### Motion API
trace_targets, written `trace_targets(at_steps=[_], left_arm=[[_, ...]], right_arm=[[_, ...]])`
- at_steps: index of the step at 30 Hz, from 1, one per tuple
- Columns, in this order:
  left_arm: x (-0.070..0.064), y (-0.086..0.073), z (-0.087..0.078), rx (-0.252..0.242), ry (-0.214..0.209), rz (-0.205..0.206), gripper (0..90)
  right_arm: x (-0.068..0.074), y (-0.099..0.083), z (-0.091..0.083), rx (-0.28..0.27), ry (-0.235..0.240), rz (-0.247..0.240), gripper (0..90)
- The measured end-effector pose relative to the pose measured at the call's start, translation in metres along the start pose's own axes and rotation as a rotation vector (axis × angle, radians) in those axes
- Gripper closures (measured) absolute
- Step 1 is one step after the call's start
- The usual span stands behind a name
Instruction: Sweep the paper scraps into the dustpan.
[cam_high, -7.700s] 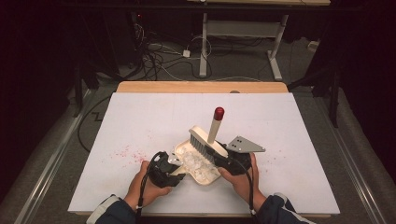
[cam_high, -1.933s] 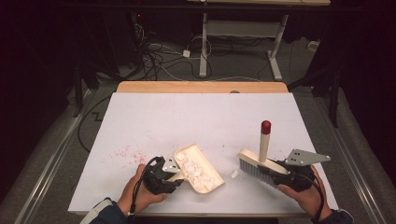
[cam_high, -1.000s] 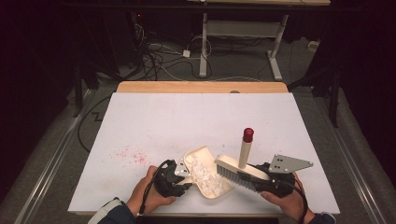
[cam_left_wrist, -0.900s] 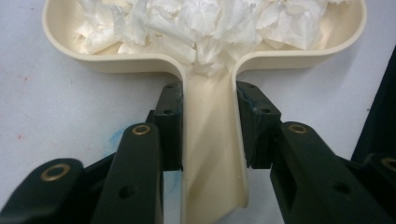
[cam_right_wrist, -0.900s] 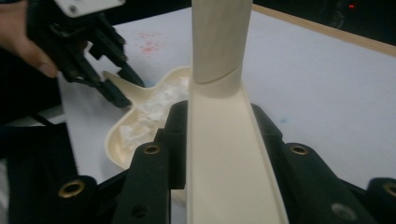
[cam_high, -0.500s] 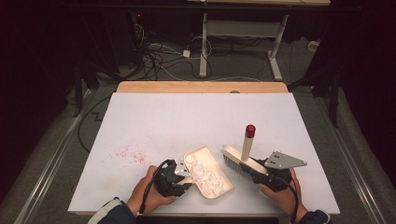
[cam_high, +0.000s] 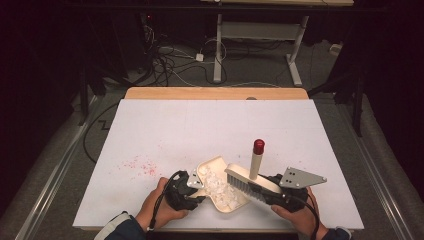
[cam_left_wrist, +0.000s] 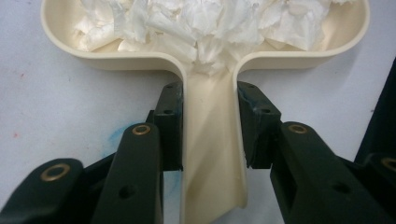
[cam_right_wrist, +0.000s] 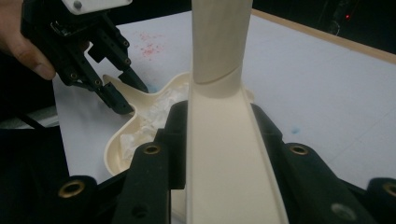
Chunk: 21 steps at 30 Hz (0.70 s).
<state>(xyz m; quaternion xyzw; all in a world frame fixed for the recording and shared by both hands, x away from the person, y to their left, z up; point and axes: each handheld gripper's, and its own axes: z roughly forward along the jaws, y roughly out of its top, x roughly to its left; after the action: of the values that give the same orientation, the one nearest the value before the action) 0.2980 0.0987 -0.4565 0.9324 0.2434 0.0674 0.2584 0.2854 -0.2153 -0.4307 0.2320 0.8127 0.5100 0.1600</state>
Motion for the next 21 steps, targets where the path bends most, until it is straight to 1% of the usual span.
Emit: trace_targets(at_steps=[2,4,5,8,9,11,15,17,21], left_arm=[[0.000,0.000,-0.001,-0.001,0.001,-0.001,63.5],[0.001,0.000,-0.001,-0.003,0.001,-0.004,63.5],[0.001,-0.001,-0.001,-0.002,0.002,-0.005,63.5],[0.002,-0.001,0.000,0.000,0.003,-0.008,63.5],[0.003,-0.001,-0.001,0.001,0.004,-0.008,63.5],[0.003,-0.002,-0.001,-0.003,0.007,-0.011,63.5],[0.007,-0.003,-0.003,-0.004,0.011,-0.021,63.5],[0.011,-0.005,-0.003,-0.007,0.006,-0.035,63.5],[0.019,-0.008,-0.004,-0.004,0.018,-0.063,63.5]], right_arm=[[-0.002,0.001,-0.003,-0.009,-0.003,0.007,67.4],[-0.005,0.001,-0.006,-0.013,-0.016,0.009,67.4],[-0.006,0.001,-0.006,-0.013,-0.013,0.015,67.4],[-0.010,0.001,-0.009,-0.005,-0.016,0.030,67.3],[-0.010,0.001,-0.009,-0.005,-0.015,0.027,67.4],[-0.010,0.000,-0.010,0.004,-0.027,0.021,67.3],[-0.012,-0.002,-0.011,0.020,-0.027,0.029,67.4],[-0.013,-0.003,-0.011,0.033,-0.025,0.028,67.3],[-0.013,-0.006,-0.010,0.061,-0.019,0.024,67.4]])
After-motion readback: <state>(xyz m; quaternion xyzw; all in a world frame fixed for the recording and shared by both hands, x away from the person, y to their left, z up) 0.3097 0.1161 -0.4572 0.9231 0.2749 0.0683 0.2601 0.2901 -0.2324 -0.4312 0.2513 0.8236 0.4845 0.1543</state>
